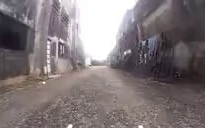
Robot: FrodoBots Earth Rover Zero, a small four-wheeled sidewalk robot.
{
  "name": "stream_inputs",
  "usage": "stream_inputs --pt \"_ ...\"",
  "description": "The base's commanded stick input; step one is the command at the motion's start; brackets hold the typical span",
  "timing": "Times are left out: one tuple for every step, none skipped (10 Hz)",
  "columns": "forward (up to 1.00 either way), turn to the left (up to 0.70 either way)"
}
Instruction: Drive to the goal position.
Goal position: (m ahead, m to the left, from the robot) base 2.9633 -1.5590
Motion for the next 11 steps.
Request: stream_inputs --pt "0.70 0.00" --pt "0.70 0.00" --pt "0.70 0.00" --pt "0.70 0.00" --pt "0.70 0.00" --pt "0.70 0.00" --pt "0.70 0.00" --pt "0.70 0.00" --pt "0.70 0.00" --pt "0.70 0.00" --pt "0.70 0.00"
